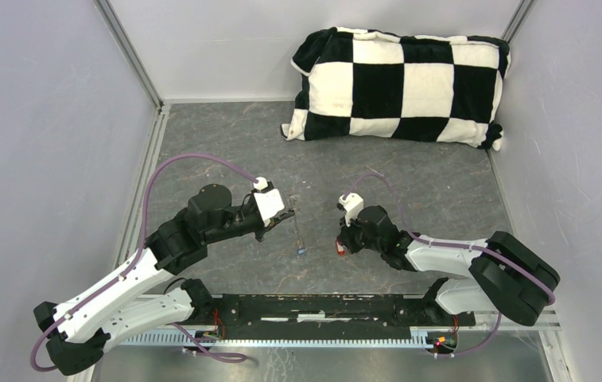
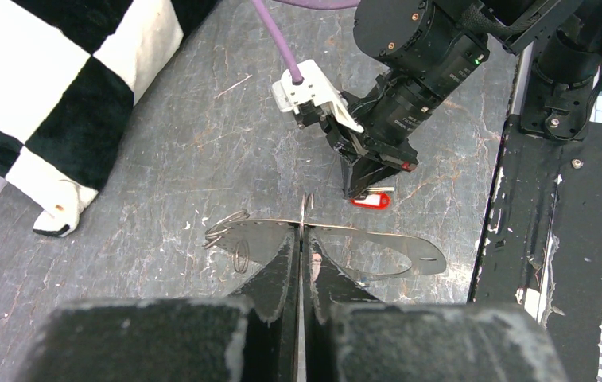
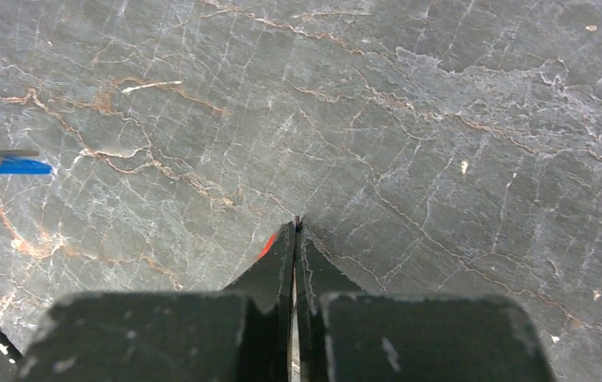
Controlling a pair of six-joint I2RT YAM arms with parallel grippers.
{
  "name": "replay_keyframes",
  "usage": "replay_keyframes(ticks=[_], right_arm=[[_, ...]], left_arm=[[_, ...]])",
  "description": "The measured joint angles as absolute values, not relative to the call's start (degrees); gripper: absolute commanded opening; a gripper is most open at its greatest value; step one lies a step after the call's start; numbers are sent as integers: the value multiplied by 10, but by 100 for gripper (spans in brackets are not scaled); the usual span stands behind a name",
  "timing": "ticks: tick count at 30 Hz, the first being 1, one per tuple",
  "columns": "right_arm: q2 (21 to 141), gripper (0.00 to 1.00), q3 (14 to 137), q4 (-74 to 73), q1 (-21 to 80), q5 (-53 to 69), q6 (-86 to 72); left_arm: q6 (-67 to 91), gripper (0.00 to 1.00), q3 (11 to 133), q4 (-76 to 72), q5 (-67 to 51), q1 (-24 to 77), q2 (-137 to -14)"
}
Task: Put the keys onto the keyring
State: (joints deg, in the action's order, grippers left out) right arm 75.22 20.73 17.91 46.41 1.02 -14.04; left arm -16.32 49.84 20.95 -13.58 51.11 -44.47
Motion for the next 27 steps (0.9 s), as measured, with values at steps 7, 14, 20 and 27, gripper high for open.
replay_keyframes(ticks=[7,14,20,27], right_arm=[[728,0,194,182,464,36,-136],[602,0,187,173,464,79,-137],[513,0,199,134,480,103,-141],[500,0,306,75,559,98,-137]], left_arm=[[-163,2,498,209,-136,511,-445],[-158,2,498,209,-136,511,-444],[-152,2,495,209,-135,511,-445],[-152,2,490,211,-135,511,-446]])
